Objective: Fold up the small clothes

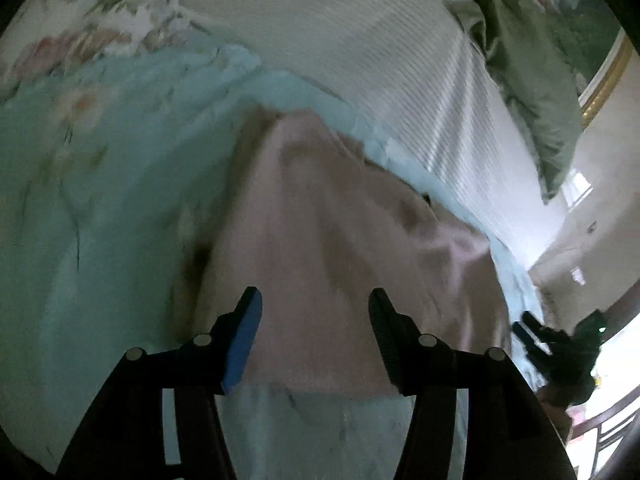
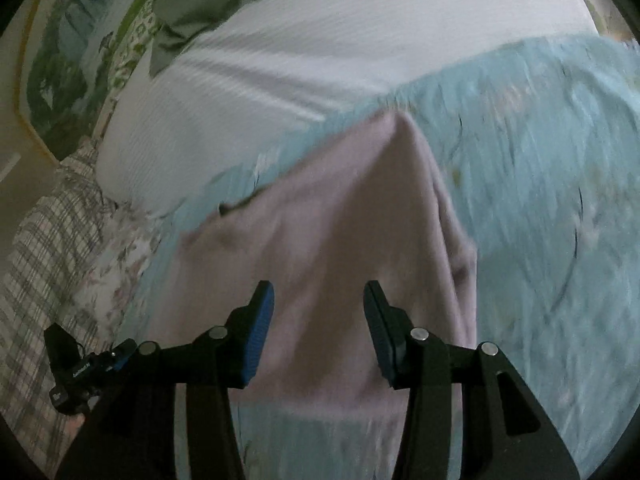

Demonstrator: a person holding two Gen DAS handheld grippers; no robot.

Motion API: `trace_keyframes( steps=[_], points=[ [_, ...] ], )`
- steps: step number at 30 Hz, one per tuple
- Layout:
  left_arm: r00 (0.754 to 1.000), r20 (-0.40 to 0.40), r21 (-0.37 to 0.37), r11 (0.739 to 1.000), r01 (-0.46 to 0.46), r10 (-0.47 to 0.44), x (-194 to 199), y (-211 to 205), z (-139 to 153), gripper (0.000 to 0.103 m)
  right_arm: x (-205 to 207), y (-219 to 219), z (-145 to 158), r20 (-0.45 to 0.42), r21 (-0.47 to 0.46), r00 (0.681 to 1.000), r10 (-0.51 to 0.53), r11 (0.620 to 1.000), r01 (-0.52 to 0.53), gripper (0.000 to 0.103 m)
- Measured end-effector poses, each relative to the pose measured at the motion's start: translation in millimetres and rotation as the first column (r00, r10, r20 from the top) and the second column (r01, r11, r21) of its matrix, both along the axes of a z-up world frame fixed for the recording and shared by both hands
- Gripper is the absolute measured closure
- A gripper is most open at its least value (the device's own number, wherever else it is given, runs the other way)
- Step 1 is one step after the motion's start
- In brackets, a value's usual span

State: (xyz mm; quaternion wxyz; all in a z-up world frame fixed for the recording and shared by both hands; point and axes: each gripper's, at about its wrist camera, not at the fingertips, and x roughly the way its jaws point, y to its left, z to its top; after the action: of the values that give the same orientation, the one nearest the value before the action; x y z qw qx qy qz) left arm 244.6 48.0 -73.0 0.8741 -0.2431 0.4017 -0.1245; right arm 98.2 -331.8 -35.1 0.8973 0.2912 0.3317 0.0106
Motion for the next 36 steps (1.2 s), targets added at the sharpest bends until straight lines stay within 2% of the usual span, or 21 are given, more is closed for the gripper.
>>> trace_keyframes(
  steps=[6, 8, 11, 16, 22, 28, 30, 31, 32, 33, 34, 36],
  points=[
    [0.996, -0.092, -0.116, 0.993, -0.017, 0.007, -33, 1, -25, 0.043, -30, 8, -14, -0.015, 0.064, 1.0, -0.016, 0.998, 0.017, 0.054],
    [0.994, -0.107, -0.123, 0.992, -0.039, 0.025, -37, 1, -33, 0.036, -38, 11, -18, -0.021, 0.078, 1.0, -0.014, 0.997, 0.016, 0.052],
    [0.992, -0.118, -0.151, 0.987, -0.054, 0.036, -39, 1, -40, 0.031, -46, 16, -21, -0.031, 0.064, 0.999, -0.01, 0.998, 0.012, 0.05],
    [0.989, -0.138, -0.162, 0.984, -0.076, 0.053, -31, -3, -49, 0.03, -55, 23, -29, -0.053, 0.065, 0.999, 0.003, 0.998, 0.001, 0.05],
    [0.984, -0.139, -0.186, 0.973, -0.14, 0.115, -3, 5, -56, 0.03, -56, 26, -32, -0.064, 0.072, 0.998, 0.015, 0.997, -0.011, 0.05],
    [0.98, -0.109, -0.132, 0.975, -0.178, 0.164, 25, 1, -55, 0.032, -44, 28, -26, -0.05, 0.068, 0.998, 0.041, 0.997, -0.037, 0.05],
    [0.98, -0.104, -0.119, 0.977, -0.179, 0.167, 30, -1, -55, 0.041, -39, 25, -24, -0.048, 0.064, 0.998, 0.041, 0.997, -0.038, 0.05],
    [0.981, -0.105, -0.114, 0.978, -0.174, 0.163, 33, -1, -55, 0.056, -37, 24, -24, -0.046, 0.064, 0.998, 0.043, 0.997, -0.04, 0.05],
    [0.982, -0.11, -0.123, 0.978, -0.165, 0.152, 36, 0, -56, 0.078, -33, 22, -22, -0.044, 0.064, 0.998, 0.044, 0.997, -0.041, 0.05],
    [0.984, -0.114, -0.143, 0.978, -0.152, 0.136, 38, 1, -57, 0.086, -30, 21, -21, -0.044, 0.06, 0.998, 0.046, 0.997, -0.043, 0.05],
    [0.985, -0.115, -0.155, 0.978, -0.143, 0.125, 39, 1, -57, 0.09, -26, 20, -19, -0.043, 0.056, 0.998, 0.05, 0.997, -0.047, 0.05],
    [0.989, -0.083, -0.125, 0.984, -0.129, 0.119, 37, -4, -48, 0.095, -17, 16, -16, -0.04, 0.05, 0.997, 0.061, 0.997, -0.059, 0.05]
  ],
)
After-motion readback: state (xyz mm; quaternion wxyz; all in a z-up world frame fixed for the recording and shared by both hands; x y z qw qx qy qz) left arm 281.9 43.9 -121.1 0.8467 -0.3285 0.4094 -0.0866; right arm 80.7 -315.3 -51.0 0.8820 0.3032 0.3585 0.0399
